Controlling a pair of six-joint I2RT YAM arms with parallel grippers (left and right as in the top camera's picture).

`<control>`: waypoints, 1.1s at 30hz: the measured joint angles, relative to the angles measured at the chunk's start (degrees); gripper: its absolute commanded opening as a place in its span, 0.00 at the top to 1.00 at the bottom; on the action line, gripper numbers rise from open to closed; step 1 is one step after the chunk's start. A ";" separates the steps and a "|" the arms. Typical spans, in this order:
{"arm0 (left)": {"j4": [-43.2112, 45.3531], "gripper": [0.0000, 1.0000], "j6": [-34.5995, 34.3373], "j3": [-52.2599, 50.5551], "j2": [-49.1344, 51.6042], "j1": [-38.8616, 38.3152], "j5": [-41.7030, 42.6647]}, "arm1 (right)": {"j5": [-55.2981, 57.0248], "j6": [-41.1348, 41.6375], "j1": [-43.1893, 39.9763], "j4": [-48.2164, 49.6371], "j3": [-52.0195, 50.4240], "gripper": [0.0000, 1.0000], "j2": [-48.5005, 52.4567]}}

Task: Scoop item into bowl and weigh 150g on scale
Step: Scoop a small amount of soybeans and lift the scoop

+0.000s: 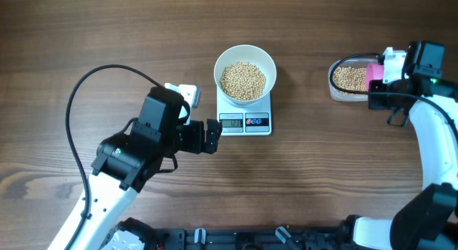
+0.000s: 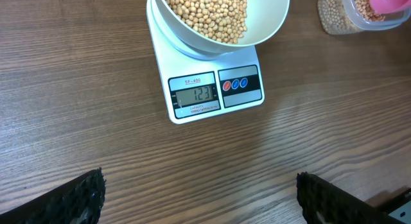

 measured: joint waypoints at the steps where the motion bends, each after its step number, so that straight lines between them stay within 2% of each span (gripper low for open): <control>1: 0.00 0.00 0.00 0.00 0.00 0.00 0.00 | 0.02 0.26 0.00 0.02 -0.02 0.96 0.61; 7: 0.00 0.00 0.00 0.00 0.00 0.00 0.02 | -0.31 1.73 0.00 0.07 -0.15 0.96 2.80; 26: 0.00 0.00 0.00 0.00 0.00 0.00 0.00 | -16.70 2.10 -0.15 -2.21 -0.22 0.96 4.70; 33: 0.00 0.00 0.00 0.00 0.00 0.00 0.00 | -26.21 2.12 -7.69 -2.40 -0.26 0.96 4.72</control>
